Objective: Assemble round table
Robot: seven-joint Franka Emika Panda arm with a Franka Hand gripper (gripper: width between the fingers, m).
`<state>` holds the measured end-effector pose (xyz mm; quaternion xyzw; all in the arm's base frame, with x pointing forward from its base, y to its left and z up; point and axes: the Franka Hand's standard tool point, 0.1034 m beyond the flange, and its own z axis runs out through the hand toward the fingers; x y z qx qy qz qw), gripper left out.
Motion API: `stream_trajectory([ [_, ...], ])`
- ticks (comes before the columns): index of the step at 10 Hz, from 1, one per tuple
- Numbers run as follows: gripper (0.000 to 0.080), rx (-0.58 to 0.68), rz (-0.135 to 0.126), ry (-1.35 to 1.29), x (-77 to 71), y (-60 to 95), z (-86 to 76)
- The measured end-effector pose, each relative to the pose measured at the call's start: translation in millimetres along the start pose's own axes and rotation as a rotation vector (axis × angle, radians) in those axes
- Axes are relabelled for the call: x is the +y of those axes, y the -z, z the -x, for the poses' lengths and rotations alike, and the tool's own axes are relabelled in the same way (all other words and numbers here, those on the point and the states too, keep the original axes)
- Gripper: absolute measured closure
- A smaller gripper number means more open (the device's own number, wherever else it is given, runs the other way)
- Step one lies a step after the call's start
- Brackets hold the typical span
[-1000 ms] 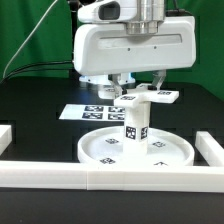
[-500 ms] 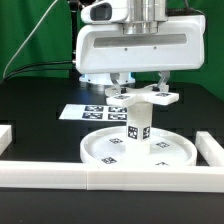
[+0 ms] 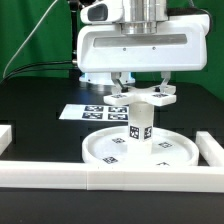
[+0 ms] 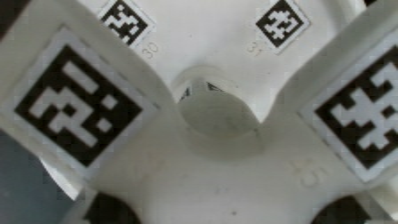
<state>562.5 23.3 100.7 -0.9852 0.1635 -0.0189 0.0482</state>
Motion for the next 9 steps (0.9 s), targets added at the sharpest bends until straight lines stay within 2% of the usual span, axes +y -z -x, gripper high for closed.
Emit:
stream_trajectory([
  [9,0.0354,-0.018,-0.032,-0.527,-10.3,-0.9,4.1],
])
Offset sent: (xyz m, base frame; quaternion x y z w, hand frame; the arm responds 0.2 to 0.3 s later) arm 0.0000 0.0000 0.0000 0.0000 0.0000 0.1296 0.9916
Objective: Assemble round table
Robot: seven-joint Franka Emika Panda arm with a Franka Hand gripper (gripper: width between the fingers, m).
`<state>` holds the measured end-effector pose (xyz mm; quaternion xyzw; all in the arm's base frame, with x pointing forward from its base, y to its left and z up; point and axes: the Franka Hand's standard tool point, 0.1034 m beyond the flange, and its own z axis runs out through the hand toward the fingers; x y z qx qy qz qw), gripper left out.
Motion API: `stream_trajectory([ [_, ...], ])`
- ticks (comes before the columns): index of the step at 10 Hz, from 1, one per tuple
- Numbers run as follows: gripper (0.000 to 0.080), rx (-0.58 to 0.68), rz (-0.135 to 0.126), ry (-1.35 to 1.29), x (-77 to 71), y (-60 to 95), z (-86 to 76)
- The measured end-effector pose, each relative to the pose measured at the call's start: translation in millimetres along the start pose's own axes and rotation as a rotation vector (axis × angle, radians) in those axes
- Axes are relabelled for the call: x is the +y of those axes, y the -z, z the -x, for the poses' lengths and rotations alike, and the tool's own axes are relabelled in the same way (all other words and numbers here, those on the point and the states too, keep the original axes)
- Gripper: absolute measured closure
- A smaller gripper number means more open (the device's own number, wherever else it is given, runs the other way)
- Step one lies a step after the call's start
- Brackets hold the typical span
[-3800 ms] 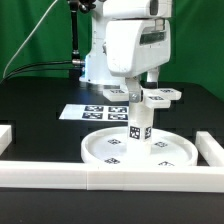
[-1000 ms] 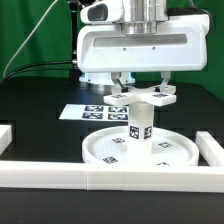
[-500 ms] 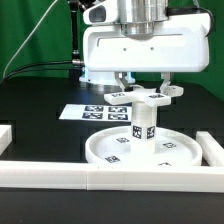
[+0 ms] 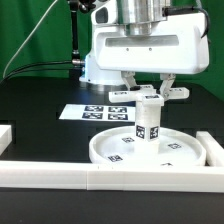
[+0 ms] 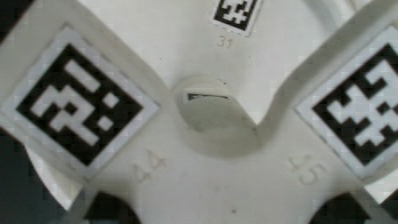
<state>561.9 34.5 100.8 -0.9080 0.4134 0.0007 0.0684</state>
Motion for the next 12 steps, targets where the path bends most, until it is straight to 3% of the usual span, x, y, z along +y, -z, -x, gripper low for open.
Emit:
stream_trajectory([
  [12,0.0354,-0.031,-0.021,-0.672,-0.4,-0.2,0.5],
])
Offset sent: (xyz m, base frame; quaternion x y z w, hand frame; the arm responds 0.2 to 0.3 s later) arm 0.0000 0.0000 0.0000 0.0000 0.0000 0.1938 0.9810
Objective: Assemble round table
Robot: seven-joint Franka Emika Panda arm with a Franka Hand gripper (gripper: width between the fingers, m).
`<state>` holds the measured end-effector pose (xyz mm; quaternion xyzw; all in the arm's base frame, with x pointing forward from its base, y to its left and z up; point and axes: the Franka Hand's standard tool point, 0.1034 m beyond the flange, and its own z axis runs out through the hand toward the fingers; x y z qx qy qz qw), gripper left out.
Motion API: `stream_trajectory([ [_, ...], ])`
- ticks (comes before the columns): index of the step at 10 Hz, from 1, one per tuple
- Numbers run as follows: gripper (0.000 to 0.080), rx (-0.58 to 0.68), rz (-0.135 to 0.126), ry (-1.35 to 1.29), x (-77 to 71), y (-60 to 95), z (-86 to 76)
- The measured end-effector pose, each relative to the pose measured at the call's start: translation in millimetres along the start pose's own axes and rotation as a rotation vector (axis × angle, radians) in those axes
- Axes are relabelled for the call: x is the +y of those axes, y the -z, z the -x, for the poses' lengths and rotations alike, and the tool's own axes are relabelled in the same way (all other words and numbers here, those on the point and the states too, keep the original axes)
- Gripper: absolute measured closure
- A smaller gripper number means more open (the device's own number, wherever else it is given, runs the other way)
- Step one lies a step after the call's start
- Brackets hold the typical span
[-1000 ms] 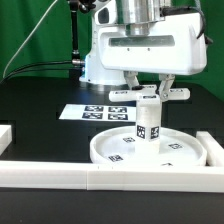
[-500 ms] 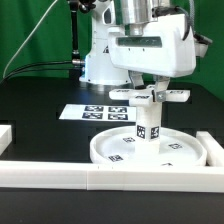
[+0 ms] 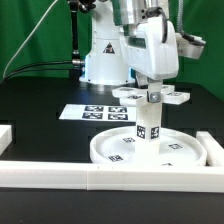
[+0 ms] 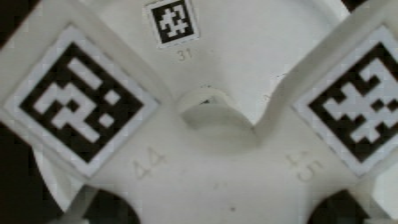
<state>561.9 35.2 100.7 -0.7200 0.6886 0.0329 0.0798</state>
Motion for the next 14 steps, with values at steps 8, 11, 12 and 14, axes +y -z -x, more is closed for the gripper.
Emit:
stream_trajectory([
  [8,0.0153,-0.047,-0.044,-0.036,-8.3,39.9,8.2],
  [11,0.0151,-0.043,-0.042,0.081,-7.2,35.6,8.8],
  [12,0.0151,-0.035,-0.028,0.218,-7.3,30.3,8.8],
  [14,0.0151,-0.035,-0.005,0.409,-9.8,24.1,13.4],
])
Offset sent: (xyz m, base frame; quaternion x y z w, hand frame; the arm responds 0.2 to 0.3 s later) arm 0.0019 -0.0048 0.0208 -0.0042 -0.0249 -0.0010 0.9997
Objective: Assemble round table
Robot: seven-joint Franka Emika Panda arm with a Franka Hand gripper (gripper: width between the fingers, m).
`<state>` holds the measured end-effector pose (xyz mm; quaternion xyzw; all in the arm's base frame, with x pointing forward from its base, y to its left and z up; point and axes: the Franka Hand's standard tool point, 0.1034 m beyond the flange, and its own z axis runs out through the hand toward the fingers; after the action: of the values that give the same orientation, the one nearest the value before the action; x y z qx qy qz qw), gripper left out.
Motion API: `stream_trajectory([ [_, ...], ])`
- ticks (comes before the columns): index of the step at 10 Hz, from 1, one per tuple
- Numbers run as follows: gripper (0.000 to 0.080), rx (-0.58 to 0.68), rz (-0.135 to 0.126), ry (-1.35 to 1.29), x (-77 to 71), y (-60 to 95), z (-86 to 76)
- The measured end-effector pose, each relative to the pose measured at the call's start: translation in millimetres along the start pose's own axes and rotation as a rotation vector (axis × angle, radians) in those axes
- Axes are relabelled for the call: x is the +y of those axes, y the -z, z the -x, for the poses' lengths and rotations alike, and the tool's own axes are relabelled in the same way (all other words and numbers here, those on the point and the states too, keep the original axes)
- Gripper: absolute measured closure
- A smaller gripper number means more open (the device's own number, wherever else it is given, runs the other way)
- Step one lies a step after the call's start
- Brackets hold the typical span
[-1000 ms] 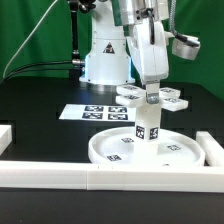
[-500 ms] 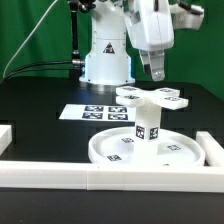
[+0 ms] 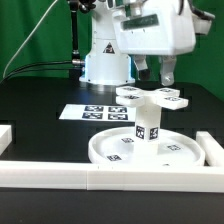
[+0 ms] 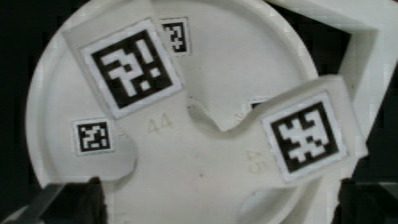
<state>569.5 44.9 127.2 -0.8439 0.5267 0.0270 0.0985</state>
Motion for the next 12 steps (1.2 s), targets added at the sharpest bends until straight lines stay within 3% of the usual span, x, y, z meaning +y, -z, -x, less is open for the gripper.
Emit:
stream_trajectory([
  [5,0.0151,-0.005,0.006,0.322,0.8,-0.6,0.6],
  [6,0.0151,-0.031,0.053,0.457,1.7,1.7,2.5],
  [7,0.0151,-0.042,0.071,0.581,-2.9,4.6,0.7],
  [12,0.0151,-0.066,0.069,0.926,-3.5,3.5,-1.4],
])
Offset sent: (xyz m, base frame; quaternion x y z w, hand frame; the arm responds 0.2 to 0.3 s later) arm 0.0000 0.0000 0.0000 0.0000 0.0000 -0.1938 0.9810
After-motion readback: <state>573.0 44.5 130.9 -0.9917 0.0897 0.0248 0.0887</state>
